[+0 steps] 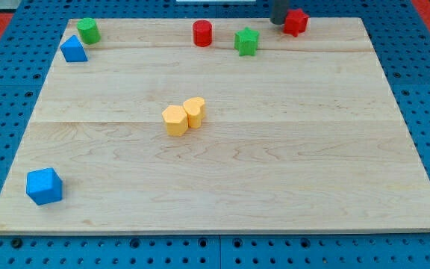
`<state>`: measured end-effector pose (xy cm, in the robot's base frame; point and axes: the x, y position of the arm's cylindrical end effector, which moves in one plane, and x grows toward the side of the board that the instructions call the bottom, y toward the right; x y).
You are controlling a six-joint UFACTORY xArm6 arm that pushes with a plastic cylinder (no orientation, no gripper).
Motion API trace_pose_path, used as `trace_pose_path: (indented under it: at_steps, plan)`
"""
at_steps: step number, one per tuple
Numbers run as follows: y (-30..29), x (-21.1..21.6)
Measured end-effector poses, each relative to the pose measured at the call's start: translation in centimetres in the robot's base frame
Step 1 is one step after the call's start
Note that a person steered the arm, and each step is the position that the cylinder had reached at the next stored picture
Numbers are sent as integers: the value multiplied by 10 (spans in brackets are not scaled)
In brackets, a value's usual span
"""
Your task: Move the red circle to the right side of the green star
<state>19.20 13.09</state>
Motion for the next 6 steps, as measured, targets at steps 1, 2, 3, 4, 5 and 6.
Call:
trace_pose_path:
  at_steps: [1,2,3,4,5,6]
  plan:
    - [33,0]
    - [19,4]
    - [-22,4]
    - [-58,4]
    - [-103,10]
    - [-151,12]
